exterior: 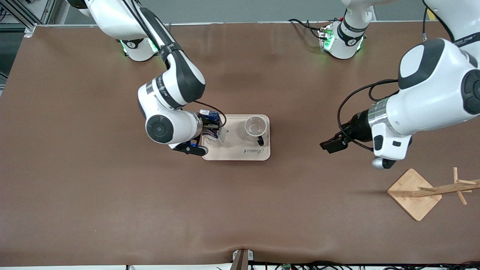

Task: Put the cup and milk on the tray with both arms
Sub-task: 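Release the mug and withdraw the left gripper while the right gripper holds milk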

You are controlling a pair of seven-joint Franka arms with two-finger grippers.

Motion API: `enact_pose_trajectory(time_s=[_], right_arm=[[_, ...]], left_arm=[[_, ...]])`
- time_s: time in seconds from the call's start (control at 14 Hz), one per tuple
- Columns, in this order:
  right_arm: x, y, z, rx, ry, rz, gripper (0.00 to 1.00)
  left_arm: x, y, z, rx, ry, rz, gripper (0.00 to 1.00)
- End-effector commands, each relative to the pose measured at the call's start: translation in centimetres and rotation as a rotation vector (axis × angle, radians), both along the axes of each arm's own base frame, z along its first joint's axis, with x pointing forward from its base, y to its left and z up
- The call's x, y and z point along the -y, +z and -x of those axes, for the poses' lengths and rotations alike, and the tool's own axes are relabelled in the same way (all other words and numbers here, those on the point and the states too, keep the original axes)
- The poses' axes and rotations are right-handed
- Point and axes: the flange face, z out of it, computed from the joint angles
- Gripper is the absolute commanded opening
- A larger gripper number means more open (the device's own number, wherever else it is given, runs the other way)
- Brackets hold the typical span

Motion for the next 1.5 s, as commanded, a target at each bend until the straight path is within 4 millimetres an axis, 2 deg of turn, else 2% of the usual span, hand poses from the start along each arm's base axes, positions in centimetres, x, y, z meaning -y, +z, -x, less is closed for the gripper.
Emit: enact_pose_trajectory(time_s=[0.0, 0.14, 0.43, 0.5, 0.71, 0.86, 1.0, 1.07, 1.21, 1.43], right_arm=[[-0.6, 0.2, 0.0, -0.009, 0.021, 0.004, 0.26], [-0.2, 0.0, 0.3, -0.022, 0.047, 0.041, 0.26], [-0.5, -0.3, 0.5, -0.019, 0.058, 0.038, 0.26], [-1.1, -0.8, 0.9, -0.022, 0.072, 0.045, 0.26], [-1.3, -1.4, 1.0, -0.016, 0.085, 0.07, 0.28], [-1.3, -2.1, 1.0, -0.016, 0.085, 0.078, 0.33], [-1.6, -2.1, 1.1, -0.007, 0.086, 0.075, 0.48], [-1.7, -2.1, 0.9, 0.002, 0.082, 0.07, 0.63], [-1.8, -2.1, 0.8, 0.013, 0.078, 0.066, 1.0], [-1.8, -1.9, 0.8, 0.013, 0.079, 0.065, 1.0]], left_arm=[[-4.3, 2.1, 1.2, 0.065, -0.091, -0.11, 1.0], [-7.4, 3.4, 1.3, 0.087, -0.121, -0.143, 1.0], [-9.3, 4.8, 1.8, 0.131, -0.219, -0.242, 1.0], [-9.4, 5.1, 1.9, 0.142, -0.25, -0.257, 1.0], [-9.5, 6.2, 2.2, 0.179, -0.328, -0.322, 1.0], [-11.1, 7.6, 2.9, 0.197, -0.353, -0.348, 1.0], [-11.9, 8.7, 4.4, 0.208, -0.434, -0.379, 1.0], [-12.1, 9.1, 5.1, 0.21, -0.464, -0.391, 1.0], [-12.8, 9.8, 6.8, 0.216, -0.472, -0.359, 1.0], [-12.9, 10.0, 9.3, 0.219, -0.534, -0.37, 1.0]])
